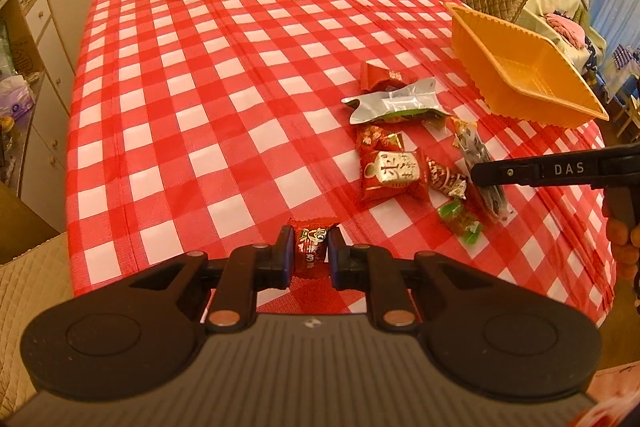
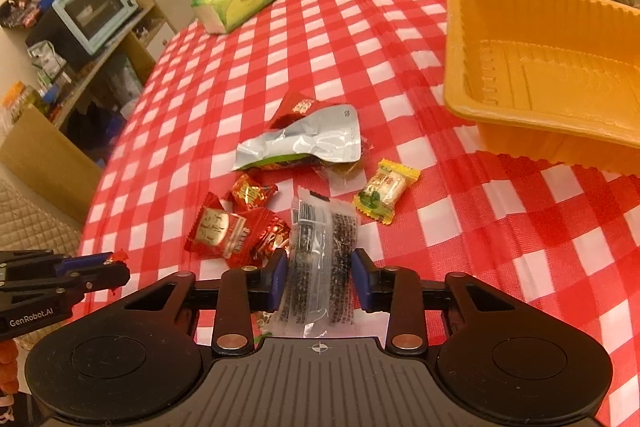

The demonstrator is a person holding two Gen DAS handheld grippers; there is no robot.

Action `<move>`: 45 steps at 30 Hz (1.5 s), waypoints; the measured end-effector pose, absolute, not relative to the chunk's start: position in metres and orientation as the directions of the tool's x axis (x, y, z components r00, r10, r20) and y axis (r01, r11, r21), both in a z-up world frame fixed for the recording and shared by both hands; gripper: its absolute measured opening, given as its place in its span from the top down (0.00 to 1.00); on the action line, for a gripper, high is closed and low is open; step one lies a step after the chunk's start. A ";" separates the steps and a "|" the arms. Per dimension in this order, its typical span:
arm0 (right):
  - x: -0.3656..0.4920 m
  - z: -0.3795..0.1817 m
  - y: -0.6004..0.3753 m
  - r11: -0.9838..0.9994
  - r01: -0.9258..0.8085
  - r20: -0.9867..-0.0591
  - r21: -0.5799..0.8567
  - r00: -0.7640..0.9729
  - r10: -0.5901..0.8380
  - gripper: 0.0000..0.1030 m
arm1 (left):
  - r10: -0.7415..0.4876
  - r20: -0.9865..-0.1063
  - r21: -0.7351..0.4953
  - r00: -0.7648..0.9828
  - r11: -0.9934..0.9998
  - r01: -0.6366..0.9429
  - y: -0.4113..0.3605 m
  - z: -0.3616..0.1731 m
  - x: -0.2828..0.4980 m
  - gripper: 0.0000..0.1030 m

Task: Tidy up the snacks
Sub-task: 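Carry the red candy and seaweed bag with both tools over the orange tray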

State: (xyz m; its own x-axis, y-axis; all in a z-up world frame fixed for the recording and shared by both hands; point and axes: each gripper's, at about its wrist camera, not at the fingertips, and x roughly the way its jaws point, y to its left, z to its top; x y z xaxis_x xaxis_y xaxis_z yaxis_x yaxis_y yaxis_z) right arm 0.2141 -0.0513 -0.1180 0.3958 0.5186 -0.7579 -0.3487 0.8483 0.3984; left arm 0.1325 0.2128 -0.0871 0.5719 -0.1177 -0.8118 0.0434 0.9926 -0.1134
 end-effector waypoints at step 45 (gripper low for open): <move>0.232 -0.118 -0.080 0.757 -0.427 -0.731 0.495 0.265 0.628 0.65 | 0.004 -0.802 -0.085 0.597 0.989 -0.122 0.158 -0.061 0.131 0.85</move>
State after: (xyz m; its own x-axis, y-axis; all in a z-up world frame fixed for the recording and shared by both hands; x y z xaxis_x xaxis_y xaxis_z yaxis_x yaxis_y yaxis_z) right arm 0.2322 -0.0803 -0.1184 0.2654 0.6282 -0.7314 -0.4268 0.7568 0.4951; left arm 0.1307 0.1582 -0.0614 0.5971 0.0043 -0.8021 -0.1217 0.9889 -0.0853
